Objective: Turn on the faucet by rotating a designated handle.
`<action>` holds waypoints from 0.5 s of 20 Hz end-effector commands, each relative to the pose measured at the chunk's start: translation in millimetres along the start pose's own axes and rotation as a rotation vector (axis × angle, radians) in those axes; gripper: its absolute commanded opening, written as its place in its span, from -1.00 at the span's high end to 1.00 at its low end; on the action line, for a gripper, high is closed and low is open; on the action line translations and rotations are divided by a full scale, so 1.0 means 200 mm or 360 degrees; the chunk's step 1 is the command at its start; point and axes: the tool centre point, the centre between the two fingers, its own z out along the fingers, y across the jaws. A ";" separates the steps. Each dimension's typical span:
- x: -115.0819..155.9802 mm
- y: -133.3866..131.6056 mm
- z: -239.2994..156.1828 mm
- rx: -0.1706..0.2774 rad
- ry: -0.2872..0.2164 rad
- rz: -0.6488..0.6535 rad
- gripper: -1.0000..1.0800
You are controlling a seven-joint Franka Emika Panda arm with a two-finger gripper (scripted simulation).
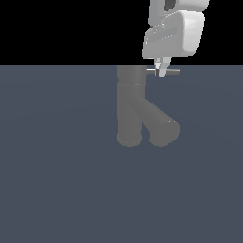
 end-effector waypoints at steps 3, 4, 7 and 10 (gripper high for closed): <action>0.15 -0.04 0.00 0.0014 0.0009 0.0052 1.00; 0.16 -0.05 0.00 0.0014 0.0009 0.0054 1.00; 0.21 -0.07 0.00 0.0015 0.0009 0.0062 1.00; 0.26 -0.10 0.00 0.0015 0.0010 0.0070 1.00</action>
